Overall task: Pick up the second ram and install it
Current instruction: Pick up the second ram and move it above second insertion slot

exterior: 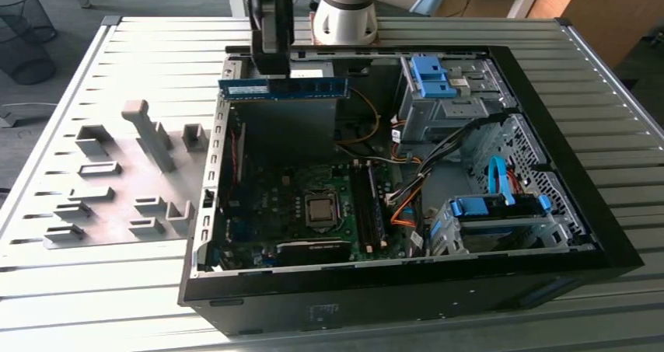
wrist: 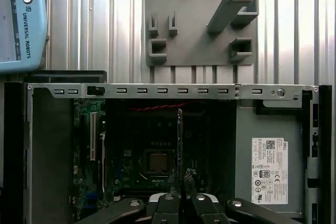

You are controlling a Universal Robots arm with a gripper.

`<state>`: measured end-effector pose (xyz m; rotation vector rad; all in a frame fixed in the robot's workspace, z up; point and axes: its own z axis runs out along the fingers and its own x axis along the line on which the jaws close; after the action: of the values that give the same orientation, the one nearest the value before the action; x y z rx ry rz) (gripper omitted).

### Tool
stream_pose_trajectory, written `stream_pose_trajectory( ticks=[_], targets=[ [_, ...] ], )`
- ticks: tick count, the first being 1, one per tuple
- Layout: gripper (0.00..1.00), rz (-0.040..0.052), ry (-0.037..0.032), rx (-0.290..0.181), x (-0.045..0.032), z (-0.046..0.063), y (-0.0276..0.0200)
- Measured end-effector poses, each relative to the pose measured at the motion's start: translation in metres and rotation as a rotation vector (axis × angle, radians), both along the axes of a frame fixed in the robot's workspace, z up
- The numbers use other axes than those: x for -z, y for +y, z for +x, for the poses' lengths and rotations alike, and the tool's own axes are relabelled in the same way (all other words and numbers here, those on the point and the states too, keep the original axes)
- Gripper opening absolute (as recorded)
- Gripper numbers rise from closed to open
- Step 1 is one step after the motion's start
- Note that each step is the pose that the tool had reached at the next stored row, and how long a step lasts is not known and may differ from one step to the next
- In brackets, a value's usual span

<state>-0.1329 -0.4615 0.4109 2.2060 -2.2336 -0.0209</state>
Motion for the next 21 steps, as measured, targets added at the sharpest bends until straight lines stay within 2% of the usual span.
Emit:
stream_pose_trajectory(
  ticks=[21],
  targets=[
    [0.14,0.0000,0.0000,0.000,0.0007,0.035,0.0000]
  ],
)
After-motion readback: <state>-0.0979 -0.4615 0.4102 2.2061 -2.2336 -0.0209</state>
